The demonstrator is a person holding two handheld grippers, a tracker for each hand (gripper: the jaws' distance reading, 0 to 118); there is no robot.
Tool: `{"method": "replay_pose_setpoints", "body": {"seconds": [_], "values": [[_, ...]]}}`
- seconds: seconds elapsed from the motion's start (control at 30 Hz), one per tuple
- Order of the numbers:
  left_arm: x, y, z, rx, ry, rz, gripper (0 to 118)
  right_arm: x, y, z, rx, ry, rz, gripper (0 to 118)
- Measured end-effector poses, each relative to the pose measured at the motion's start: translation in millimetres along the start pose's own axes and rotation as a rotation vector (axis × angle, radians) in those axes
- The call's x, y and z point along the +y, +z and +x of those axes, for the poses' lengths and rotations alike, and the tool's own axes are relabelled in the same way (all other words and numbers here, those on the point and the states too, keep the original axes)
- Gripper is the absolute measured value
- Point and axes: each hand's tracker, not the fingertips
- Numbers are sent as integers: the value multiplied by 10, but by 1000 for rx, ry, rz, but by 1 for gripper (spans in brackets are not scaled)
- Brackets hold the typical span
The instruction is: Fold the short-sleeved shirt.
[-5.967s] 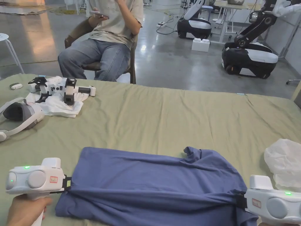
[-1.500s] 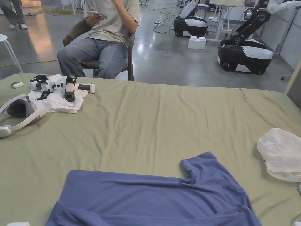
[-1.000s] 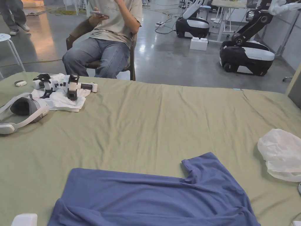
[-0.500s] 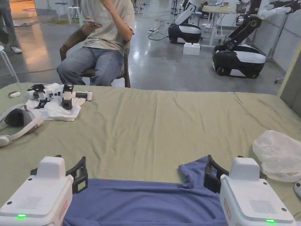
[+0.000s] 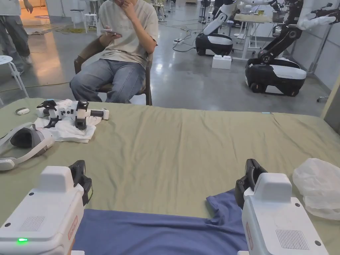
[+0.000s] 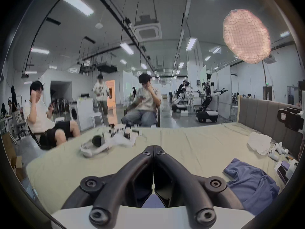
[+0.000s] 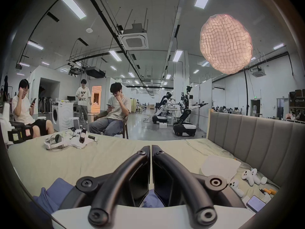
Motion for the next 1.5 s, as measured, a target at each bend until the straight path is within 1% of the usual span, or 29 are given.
{"method": "replay_pose_setpoints", "body": {"seconds": [0.07,0.13,0.2,0.23,0.33,0.37,0.43,0.47,0.53,0.57,0.6,0.63,0.67,0.73,0.77,0.83,0.93,0.97,1.03,1.07,1.1,1.17,1.2,1.23,1.27,1.3,1.37,1.4,1.5], "values": [[-96,-268,-173,-13,70,-172,0,-13,-23,16,3,-1,-15,0],[-273,-535,-347,-25,128,-277,0,-61,-49,61,10,-9,-36,0],[-455,-829,-484,-22,141,-387,0,-129,-87,85,5,4,-66,0],[-556,-1004,-559,-50,154,-460,0,-172,-118,103,5,12,-96,0],[-832,-1463,-685,-84,160,-658,0,-320,-200,177,4,10,-161,0],[-917,-1596,-710,-65,139,-712,0,-368,-229,198,-1,18,-183,0],[-1070,-1819,-769,-71,121,-780,0,-450,-256,253,-7,16,-208,0],[-1135,-1897,-779,-68,108,-821,3,-488,-274,276,-15,20,-227,0],[-1240,-2058,-819,-64,112,-834,23,-554,-291,323,-27,28,-258,0],[-1280,-2132,-821,-60,112,-856,39,-590,-300,347,-32,31,-275,0],[-1315,-2170,-808,-65,113,-873,60,-625,-310,368,-38,33,-289,0],[-1364,-2228,-802,-68,111,-889,69,-663,-322,391,-43,35,-305,0],[-1400,-2265,-787,-70,106,-903,71,-696,-321,411,-47,36,-316,0],[-1484,-2324,-760,-86,94,-940,71,-765,-332,452,-61,43,-344,0],[-1503,-2346,-742,-63,78,-962,71,-794,-343,474,-64,42,-354,0],[-1460,-2338,-663,-53,60,-953,66,-847,-349,515,-70,44,-377,0],[-1448,-2282,-575,-49,14,-952,62,-922,-392,598,-85,22,-415,0],[-1444,-2264,-556,-58,6,-947,54,-944,-422,631,-84,12,-432,0],[-1423,-2239,-513,-94,-11,-935,31,-1001,-550,710,-98,-10,-492,1],[-1411,-2225,-502,-134,-30,-929,17,-1027,-619,752,-95,-14,-526,1],[-1403,-2207,-503,-184,-33,-929,2,-1074,-725,815,-87,-22,-574,6],[-1334,-2113,-492,-172,-33,-932,1,-1159,-941,927,-64,-37,-678,19],[-1309,-2075,-515,-179,-22,-917,1,-1207,-1047,997,-46,-50,-723,36],[-1270,-2024,-541,-173,-3,-892,0,-1266,-1177,1068,-38,-60,-758,48],[-1209,-1965,-544,-171,18,-869,0,-1322,-1286,1128,-32,-66,-781,59],[-1164,-1910,-550,-174,27,-849,0,-1375,-1409,1175,-28,-52,-829,64],[-1071,-1788,-550,-183,32,-802,0,-1481,-1629,1271,-28,-49,-889,64],[-1010,-1728,-547,-186,25,-780,0,-1541,-1754,1302,-22,-23,-935,64],[-898,-1536,-534,-186,34,-726,0,-1747,-2043,1406,4,-62,-1009,65]]}}
